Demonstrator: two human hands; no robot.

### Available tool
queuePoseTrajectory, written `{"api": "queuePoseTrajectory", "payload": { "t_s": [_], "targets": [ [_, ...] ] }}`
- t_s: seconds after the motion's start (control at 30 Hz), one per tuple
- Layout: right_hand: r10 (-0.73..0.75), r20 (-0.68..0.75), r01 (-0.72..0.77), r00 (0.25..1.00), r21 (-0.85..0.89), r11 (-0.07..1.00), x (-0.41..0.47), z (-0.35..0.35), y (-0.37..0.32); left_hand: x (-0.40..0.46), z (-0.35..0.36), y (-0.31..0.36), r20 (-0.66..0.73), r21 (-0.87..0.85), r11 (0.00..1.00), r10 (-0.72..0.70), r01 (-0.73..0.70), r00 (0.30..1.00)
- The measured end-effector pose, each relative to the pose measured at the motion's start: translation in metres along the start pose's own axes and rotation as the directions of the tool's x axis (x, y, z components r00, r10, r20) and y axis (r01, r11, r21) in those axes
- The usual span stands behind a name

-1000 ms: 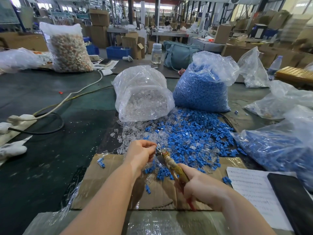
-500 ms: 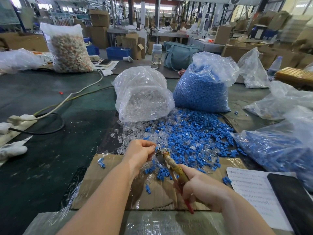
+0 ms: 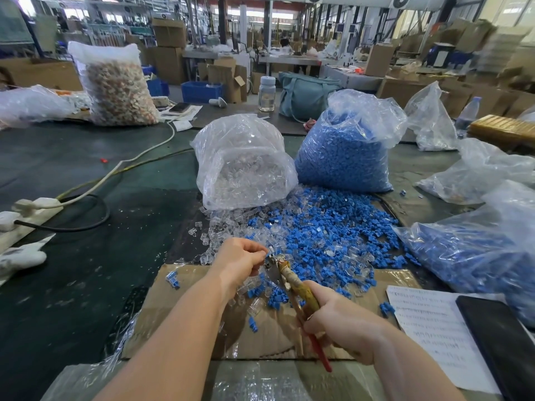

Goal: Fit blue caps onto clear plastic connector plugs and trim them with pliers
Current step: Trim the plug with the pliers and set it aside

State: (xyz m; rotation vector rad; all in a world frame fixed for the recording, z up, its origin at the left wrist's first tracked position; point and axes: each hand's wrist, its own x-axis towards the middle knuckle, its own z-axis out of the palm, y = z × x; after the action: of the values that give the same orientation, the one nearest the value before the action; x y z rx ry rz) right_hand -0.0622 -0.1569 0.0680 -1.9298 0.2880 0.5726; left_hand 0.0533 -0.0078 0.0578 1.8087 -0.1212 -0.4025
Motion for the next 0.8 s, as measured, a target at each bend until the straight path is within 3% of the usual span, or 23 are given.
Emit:
{"api": "queuePoseTrajectory", "payload": {
  "t_s": [0.23,0.33,0.43,0.5,0.57,0.67,0.8],
  "targets": [
    [-0.015,-0.036,0.013,0.999,-0.08,0.997,-0.002,0.003,-0.002,0.0,0.002,-0.006,-0.026,-0.02,1.0,-0.014,0.014,1.0],
    [-0.062,-0.089,0.055,0.994,-0.086,0.995,-0.002,0.005,0.001,0.0,0.006,-0.012,-0.068,-0.159,0.986,-0.06,0.048,0.996],
    [-0.126,-0.204,0.11,0.971,-0.091,0.99,0.004,0.005,0.009,0.0,0.006,-0.017,-0.099,-0.318,0.944,-0.128,0.09,0.987],
    [-0.191,-0.352,0.119,0.916,-0.216,0.969,0.011,0.002,0.017,-0.001,0.005,-0.02,-0.09,-0.367,0.924,-0.146,0.103,0.985],
    [-0.226,-0.506,0.003,0.833,-0.403,0.915,0.015,-0.005,0.025,-0.003,0.005,-0.021,-0.075,-0.406,0.907,-0.151,0.108,0.986],
    [-0.228,-0.641,-0.227,0.733,-0.546,0.806,0.019,-0.015,0.036,-0.008,0.009,-0.02,-0.079,-0.427,0.899,-0.139,0.093,0.987],
    [-0.2,-0.69,-0.391,0.696,-0.597,0.701,0.029,-0.024,0.055,-0.014,0.014,-0.02,-0.087,-0.389,0.92,-0.09,0.049,0.992]
  ]
}}
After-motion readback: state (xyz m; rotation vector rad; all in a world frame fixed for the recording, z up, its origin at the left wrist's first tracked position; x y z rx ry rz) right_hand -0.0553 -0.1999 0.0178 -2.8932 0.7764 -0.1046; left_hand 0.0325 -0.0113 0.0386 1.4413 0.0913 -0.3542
